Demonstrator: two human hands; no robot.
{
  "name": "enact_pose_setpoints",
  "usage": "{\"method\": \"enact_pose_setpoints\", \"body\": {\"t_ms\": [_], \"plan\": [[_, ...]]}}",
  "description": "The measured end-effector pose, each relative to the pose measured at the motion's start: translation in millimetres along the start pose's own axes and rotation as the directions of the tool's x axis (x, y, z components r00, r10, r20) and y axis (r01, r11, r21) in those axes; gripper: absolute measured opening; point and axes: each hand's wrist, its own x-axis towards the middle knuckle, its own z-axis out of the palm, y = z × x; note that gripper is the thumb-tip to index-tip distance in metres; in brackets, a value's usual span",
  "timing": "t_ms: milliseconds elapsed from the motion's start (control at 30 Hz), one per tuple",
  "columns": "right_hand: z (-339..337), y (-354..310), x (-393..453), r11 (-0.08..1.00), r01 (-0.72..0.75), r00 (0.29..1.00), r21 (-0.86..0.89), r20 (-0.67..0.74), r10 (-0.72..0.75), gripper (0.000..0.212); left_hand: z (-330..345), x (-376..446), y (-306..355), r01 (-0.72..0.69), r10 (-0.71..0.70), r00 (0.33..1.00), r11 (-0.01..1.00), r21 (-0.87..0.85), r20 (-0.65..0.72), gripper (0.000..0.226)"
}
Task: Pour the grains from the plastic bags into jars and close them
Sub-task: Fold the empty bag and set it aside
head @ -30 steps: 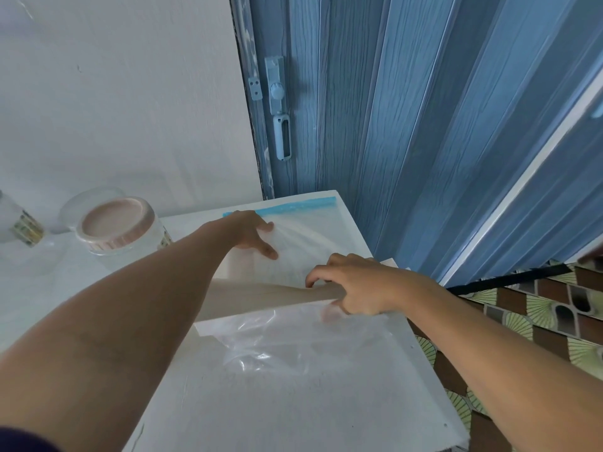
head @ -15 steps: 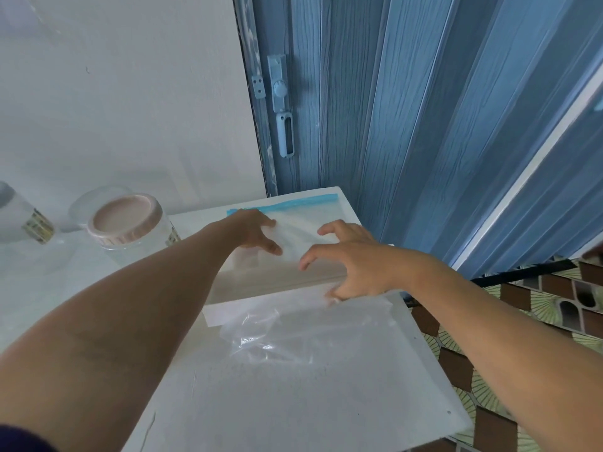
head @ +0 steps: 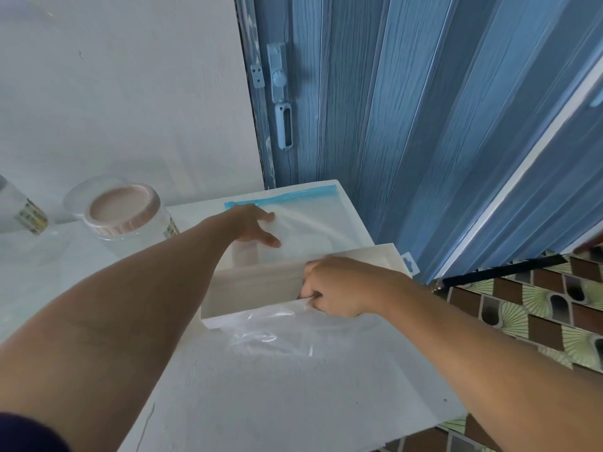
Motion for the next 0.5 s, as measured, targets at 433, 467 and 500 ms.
{"method": "enact_pose_setpoints", "body": {"t_ms": [433,467,500], "plan": [[17,-5,-24,0.989,-0.044,0.992,0.142,0.12,0.027,0.028,0,-5,1,0.001,-0.001,1.0,1.0,0.026,0.008,0.094],[15,-5,-25,0.988,-0.046,0.993,0.151,0.11,0.029,0.027,1,-6,2,0.002,-0.002,1.0,1.0,0.021,0.004,0.094],[11,-5,-26,0.986,-0.043,0.994,0.164,0.102,0.026,0.027,1,-6,1,0.004,-0.004,1.0,1.0,0.016,0.0,0.094]]}}
